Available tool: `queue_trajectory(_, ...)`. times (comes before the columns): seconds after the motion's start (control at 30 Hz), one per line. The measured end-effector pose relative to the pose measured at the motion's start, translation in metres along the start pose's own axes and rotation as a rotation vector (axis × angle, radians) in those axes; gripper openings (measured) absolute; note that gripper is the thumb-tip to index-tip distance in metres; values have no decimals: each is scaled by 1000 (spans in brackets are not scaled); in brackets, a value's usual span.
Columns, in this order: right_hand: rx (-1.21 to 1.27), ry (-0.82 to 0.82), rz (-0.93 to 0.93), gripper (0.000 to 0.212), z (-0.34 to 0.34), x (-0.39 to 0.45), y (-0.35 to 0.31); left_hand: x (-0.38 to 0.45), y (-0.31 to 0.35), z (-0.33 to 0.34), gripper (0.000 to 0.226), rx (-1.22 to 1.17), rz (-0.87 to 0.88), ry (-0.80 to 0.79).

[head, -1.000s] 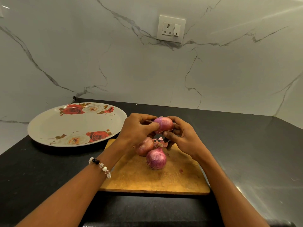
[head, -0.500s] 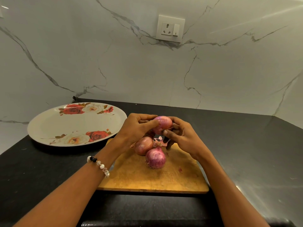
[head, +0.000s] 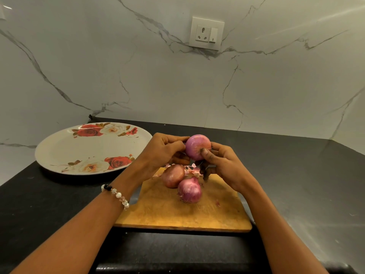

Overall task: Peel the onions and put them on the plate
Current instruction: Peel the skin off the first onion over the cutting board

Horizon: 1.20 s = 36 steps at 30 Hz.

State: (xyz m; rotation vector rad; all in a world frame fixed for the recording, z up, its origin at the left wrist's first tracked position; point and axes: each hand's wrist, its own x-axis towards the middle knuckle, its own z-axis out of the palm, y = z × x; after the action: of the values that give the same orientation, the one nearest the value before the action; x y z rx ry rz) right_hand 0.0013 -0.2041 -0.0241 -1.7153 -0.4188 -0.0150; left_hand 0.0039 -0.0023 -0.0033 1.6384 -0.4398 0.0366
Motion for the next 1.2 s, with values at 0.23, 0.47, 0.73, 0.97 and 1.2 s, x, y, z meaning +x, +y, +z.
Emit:
queue_trajectory(0.23, 97, 8, 32, 45, 0, -2, -5, 3, 0, 2, 38, 57, 134, 18)
queue_trajectory(0.47, 78, 43, 28, 45, 1, -3, -7, 1, -2, 1, 47, 159, 274, 62)
queue_trajectory(0.73, 144, 153, 51, 44, 4, -4, -12, 1, -6, 5, 29, 262, 373, 100)
queue_trajectory(0.97, 195, 163, 39, 46, 5, -6, -18, 3, -14, 10, 38, 396, 528, 34)
queue_trajectory(1.2, 126, 250, 84, 38, 6, -9, -19, 3, -14, 10, 33, 488, 660, 1)
